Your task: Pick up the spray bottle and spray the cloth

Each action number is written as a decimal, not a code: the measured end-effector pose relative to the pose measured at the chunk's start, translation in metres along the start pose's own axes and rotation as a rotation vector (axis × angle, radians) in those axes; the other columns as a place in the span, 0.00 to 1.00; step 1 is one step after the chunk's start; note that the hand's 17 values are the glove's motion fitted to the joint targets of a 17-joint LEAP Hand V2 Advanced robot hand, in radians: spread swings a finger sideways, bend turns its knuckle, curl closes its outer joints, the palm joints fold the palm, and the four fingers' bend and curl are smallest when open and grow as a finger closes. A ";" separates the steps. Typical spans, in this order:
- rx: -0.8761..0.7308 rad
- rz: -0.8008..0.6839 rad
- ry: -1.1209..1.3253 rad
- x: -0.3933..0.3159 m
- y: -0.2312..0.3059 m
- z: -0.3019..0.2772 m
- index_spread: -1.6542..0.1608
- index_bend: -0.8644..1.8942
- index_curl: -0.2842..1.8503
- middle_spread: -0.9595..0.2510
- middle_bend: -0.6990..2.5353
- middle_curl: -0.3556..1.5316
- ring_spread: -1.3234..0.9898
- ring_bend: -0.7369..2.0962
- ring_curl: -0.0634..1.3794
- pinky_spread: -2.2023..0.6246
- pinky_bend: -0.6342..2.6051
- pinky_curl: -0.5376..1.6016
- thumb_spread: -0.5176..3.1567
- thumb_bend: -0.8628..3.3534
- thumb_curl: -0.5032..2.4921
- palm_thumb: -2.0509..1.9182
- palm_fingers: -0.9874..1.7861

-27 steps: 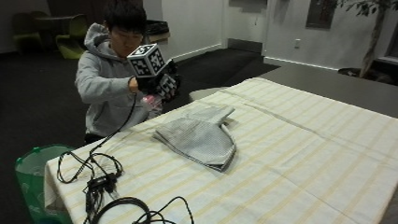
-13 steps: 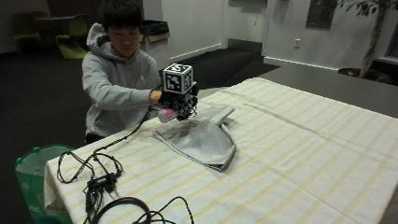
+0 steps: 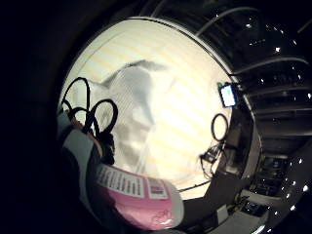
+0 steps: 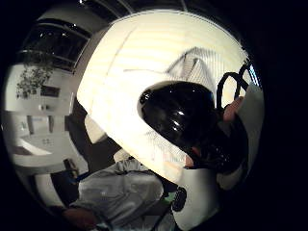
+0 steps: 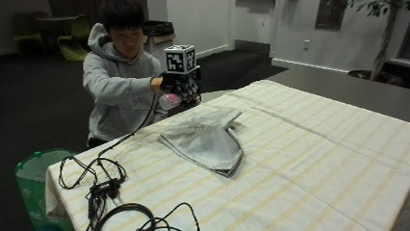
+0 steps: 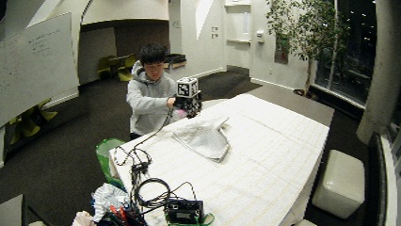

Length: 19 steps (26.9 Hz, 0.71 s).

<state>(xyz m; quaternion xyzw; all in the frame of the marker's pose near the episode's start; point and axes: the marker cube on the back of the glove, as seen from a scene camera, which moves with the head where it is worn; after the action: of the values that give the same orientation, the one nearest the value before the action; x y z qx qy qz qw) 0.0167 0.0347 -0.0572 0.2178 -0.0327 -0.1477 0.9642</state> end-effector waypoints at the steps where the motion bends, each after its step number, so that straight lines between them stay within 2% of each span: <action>1: 0.006 -0.001 0.001 0.000 0.000 -0.004 0.83 0.47 0.38 0.71 0.38 0.45 0.50 0.49 0.36 0.71 0.33 0.44 0.16 0.20 0.41 0.76 0.85; 5: 0.020 -0.003 -0.005 0.000 -0.001 -0.001 0.83 0.47 0.38 0.71 0.38 0.45 0.50 0.49 0.36 0.71 0.33 0.44 0.16 0.20 0.41 0.76 0.85; 13: 0.049 -0.021 -0.109 -0.020 -0.001 0.062 0.83 0.47 0.38 0.71 0.38 0.45 0.50 0.49 0.36 0.71 0.33 0.44 0.16 0.20 0.41 0.76 0.85; 16: 0.133 -0.031 -0.222 -0.035 0.002 0.057 0.83 0.47 0.38 0.71 0.38 0.45 0.50 0.49 0.36 0.71 0.33 0.44 0.16 0.20 0.41 0.76 0.85; 19: 0.295 -0.060 -0.440 -0.055 0.007 0.028 0.83 0.47 0.38 0.71 0.38 0.45 0.50 0.49 0.36 0.71 0.33 0.44 0.16 0.20 0.41 0.76 0.85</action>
<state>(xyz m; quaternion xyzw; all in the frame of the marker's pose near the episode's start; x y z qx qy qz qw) -0.0373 0.0451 -0.0287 0.3194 -0.2564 -0.2137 0.8869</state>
